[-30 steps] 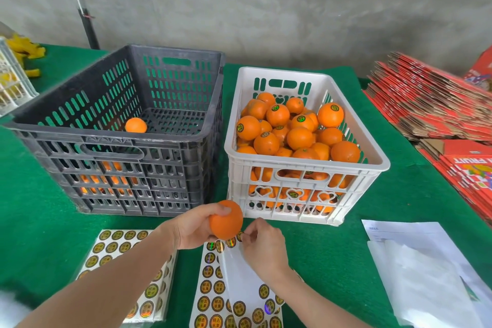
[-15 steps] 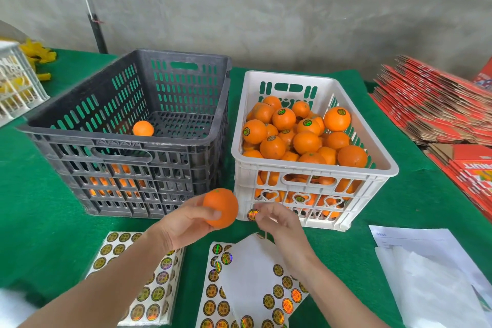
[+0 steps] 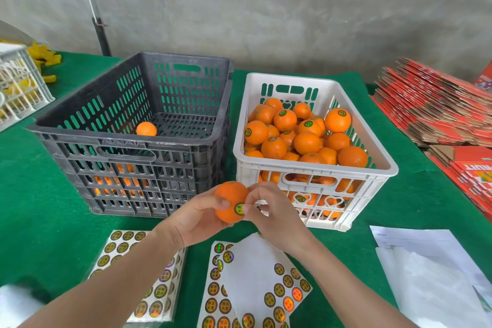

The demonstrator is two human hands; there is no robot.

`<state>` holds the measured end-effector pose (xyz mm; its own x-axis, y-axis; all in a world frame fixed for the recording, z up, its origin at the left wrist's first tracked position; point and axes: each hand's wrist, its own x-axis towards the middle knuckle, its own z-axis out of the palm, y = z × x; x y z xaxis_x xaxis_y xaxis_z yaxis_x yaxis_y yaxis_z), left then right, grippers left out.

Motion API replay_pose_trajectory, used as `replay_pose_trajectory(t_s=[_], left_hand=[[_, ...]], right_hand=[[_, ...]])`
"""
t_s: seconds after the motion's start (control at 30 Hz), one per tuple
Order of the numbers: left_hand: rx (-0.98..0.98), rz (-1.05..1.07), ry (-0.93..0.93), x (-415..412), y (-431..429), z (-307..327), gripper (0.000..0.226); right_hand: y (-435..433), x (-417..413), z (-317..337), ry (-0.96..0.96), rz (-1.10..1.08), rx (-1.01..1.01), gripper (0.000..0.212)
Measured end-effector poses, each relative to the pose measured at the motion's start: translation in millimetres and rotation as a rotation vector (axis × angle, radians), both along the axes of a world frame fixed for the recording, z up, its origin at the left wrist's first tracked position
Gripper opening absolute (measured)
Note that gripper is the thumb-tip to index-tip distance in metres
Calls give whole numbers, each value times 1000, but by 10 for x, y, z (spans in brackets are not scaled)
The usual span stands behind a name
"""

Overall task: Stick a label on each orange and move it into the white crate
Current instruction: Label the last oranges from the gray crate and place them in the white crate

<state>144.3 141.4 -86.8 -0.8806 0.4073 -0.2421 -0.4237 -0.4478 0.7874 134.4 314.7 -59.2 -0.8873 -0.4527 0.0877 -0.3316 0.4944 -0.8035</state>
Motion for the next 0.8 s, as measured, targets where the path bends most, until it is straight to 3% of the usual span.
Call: replay_pose_trajectory(t_s=[0.17,0.3,0.47,0.6,0.7,0.8], left_hand=[[10,-13,-6,32,62,59,87],[20,11,-24,59,92,89,95],[-128,-56,78,127,54,239,82],[-429,23,212,113,102,483,76],[-569,84,382,26,234,713,74],[-605,295,466,-288,362,860,56]], right_hand=[[-10,54,-24,99,-48,18,22],[-19,83,-27,61,-117,-109,23],[64,93,39,-105,-47,-233,51],[100,157,74,76,104,-206,65],[90,52,190,215,-22,-234,67],[171,-283,365,362,-170,-259,67]])
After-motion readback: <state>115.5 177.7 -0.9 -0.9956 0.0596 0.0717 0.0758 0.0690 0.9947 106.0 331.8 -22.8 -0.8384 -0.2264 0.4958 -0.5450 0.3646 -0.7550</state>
